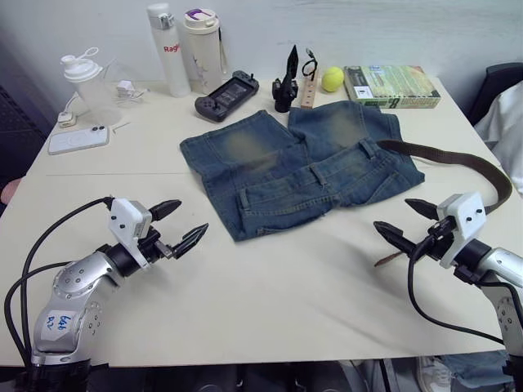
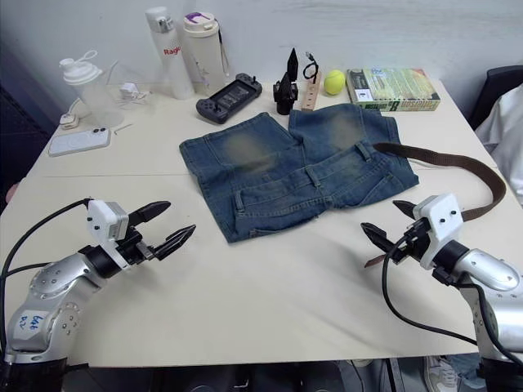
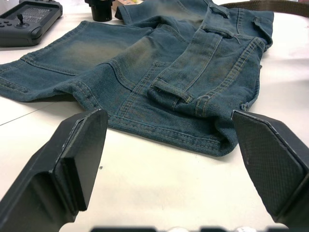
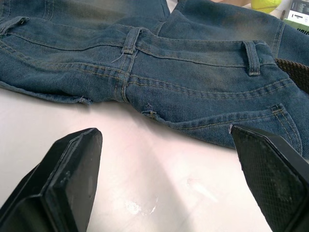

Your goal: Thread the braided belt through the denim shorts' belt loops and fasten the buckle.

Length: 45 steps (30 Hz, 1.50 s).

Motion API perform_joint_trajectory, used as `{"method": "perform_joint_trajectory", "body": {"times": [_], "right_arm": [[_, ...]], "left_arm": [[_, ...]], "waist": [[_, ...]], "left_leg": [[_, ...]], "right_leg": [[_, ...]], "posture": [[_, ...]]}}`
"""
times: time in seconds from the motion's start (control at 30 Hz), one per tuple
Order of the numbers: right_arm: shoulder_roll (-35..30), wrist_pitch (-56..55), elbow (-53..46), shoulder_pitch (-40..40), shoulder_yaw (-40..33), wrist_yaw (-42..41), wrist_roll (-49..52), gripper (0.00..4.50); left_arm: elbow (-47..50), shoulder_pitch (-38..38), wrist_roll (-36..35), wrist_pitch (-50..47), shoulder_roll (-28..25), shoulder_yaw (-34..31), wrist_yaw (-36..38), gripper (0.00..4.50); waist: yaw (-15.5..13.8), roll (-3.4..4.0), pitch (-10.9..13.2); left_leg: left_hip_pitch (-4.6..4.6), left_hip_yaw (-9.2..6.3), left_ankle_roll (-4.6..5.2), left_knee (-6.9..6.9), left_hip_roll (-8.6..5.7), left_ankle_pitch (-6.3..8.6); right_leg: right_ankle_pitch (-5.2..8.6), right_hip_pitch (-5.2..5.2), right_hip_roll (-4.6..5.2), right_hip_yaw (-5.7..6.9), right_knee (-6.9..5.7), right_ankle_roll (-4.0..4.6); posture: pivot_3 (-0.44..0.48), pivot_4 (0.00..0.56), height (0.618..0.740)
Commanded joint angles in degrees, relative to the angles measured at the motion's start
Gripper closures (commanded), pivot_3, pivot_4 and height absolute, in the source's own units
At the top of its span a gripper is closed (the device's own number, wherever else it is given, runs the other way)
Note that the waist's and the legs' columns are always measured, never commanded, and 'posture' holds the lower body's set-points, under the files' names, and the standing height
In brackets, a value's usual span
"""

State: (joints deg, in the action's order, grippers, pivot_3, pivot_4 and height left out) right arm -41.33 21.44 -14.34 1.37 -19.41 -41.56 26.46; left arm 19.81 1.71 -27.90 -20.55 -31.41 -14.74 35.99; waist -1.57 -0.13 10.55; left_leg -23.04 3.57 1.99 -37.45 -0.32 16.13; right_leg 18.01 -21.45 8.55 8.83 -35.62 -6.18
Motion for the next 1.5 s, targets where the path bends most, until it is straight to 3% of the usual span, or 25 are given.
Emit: {"method": "perform_joint_trajectory", "body": {"times": [0.03,0.8,1.0,1.1,1.23,1.33,1.5], "right_arm": [[-0.2,-1.0,-0.8,-0.3,-1.2,-0.3,0.0,0.0],[-0.8,-0.7,-0.9,-0.3,-1.1,-0.9,0.0,0.0],[-9.0,0.3,0.0,-0.9,-0.7,-9.7,-0.2,0.0],[-20.6,0.3,1.3,1.3,2.5,-21.9,-1.3,0.0],[-31.3,-2.4,5.3,9.3,14.4,-34.1,-7.6,0.0],[-32.5,-8.4,11.9,17.7,25.0,-36.3,-19.7,0.0],[-28.9,-18.3,23.5,26.9,34.6,-35.1,-33.2,0.0]], "left_arm": [[2.2,0.5,-0.8,0.6,-0.5,-0.2,0.9,0.03],[0.7,0.9,-0.8,2.8,0.0,-0.1,3.3,0.03],[0.7,0.5,-0.1,3.7,-2.2,1.7,8.2,0.03],[0.4,0.9,0.1,3.9,-4.0,3.4,11.6,0.03],[0.2,1.8,1.1,4.7,-4.5,6.2,13.4,0.03],[1.5,1.8,1.4,4.6,-4.1,7.1,12.9,0.03],[4.0,0.1,1.1,3.8,-3.8,6.8,11.0,0.03]], "waist": [[0.0,0.0,0.0],[0.0,0.0,0.0],[0.0,0.0,0.0],[0.1,0.05,0.0],[0.3,0.08,0.0],[0.3,0.05,0.0],[0.2,0.09,0.1]], "left_leg": [[0.0,0.0,0.0,0.0,0.0,0.0],[0.0,0.0,0.0,0.0,0.0,0.0],[0.0,0.02,0.0,-0.01,-0.01,0.0],[0.0,0.05,0.04,-0.04,0.0,0.02],[0.02,0.04,0.05,-0.1,0.05,0.05],[0.03,0.02,-0.02,-0.11,0.09,0.12],[-0.06,0.07,0.0,-0.29,0.07,0.13]], "right_leg": [[0.0,0.0,0.0,0.0,0.0,0.0],[0.0,0.0,0.0,0.0,0.0,0.0],[0.0,0.0,0.0,0.0,0.0,0.0],[0.0,0.01,0.01,-0.02,0.0,0.0],[0.0,0.03,-0.01,0.0,0.01,0.0],[0.0,0.04,-0.02,0.02,0.05,0.0],[0.0,0.0,0.01,0.02,0.0,0.0]], "posture": [[0.0,0.15,0.72],[0.0,0.15,0.72],[0.0,0.15,0.72],[0.0,0.15,0.72],[0.0,0.15,0.72],[0.0,0.15,0.72],[0.0,0.15,0.72]]}}
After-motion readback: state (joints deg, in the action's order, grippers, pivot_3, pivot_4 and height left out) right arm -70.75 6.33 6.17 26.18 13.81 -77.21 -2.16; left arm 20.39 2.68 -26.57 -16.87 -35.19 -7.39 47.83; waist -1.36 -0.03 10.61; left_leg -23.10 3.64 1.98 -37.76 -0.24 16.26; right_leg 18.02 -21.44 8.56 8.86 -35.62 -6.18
